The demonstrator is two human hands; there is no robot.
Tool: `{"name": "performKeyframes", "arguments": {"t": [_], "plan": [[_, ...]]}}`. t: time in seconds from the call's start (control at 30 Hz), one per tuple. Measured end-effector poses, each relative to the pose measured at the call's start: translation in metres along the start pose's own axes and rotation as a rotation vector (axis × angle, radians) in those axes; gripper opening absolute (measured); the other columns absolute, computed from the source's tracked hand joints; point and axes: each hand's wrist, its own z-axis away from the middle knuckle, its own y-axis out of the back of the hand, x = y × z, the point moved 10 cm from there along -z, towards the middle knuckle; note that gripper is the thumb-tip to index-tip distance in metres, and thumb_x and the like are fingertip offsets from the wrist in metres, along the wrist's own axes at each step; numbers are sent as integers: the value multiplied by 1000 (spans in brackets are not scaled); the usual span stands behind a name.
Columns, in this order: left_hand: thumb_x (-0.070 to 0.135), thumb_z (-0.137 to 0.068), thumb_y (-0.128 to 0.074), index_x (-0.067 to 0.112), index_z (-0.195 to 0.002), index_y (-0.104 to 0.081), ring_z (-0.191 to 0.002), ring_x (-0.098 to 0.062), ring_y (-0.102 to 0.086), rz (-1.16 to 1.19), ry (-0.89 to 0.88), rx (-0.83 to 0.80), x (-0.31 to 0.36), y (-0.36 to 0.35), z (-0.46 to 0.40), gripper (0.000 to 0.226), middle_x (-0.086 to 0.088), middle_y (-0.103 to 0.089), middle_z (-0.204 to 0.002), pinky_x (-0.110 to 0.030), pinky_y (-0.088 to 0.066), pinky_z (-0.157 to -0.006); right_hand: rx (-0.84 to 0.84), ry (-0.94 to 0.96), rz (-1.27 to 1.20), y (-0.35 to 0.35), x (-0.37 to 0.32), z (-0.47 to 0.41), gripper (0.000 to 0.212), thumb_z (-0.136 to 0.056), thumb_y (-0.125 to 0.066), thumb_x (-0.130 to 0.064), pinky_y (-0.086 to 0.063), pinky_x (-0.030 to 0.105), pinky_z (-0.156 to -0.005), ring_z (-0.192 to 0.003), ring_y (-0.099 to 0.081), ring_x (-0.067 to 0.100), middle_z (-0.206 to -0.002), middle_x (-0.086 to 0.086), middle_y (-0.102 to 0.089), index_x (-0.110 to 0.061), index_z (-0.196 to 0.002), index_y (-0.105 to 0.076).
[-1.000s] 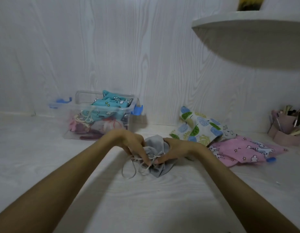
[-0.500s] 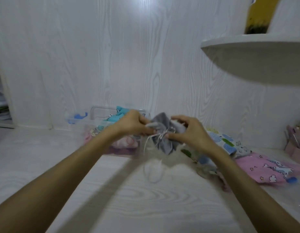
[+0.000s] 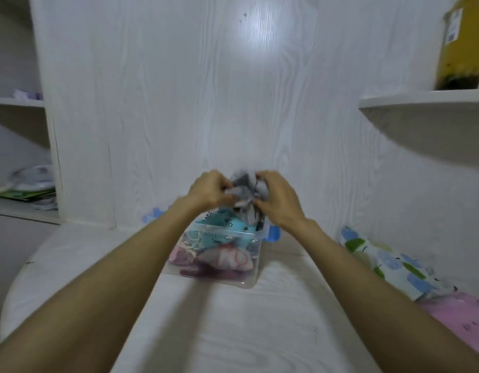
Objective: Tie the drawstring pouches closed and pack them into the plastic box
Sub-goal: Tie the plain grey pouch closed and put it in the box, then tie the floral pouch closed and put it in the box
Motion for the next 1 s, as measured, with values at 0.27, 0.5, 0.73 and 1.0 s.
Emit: {"name": "performKeyframes", "arguments": {"t": [0.27,0.5,0.73,1.0], "plan": [[20,-96,-50,24,-140,-40,-136,-21,-36,6,-51,-317,-23,-27,14,45,0,-37,-149,-35,-30,-111,-577,-207,-314,-59,5,30,47,-93,-33,-20,-29,39,-113,-133,-38,20,-146,2,-43,-17,-138,-45],[40,-95,-47,20,-108,-69,-97,-22,-59,-150,45,-499,-41,-67,11,32,-1,-67,-103,-33,-42,-91,-476,-117,35,-63,34,24,40,-90,-36,-11,-31,33,-91,-92,-50,17,-92,-6,-62,-30,-77,-69],[33,-93,-50,8,-111,-64,-104,-25,-55,-216,246,-591,-62,-93,5,33,-9,-60,-116,-36,-41,-100,-660,-175,262,-93,41,28,40,-96,-28,-33,-3,49,-115,-117,-47,24,-115,12,-60,-10,-84,-59],[39,-93,-51,30,-124,-59,-117,-21,-55,-292,104,-354,-11,-49,24,33,1,-58,-131,-35,-43,-96,-466,-301,-281,-30,55,58,32,-95,-47,-16,-33,20,-96,-127,-47,18,-134,2,-54,-14,-125,-59]]}}
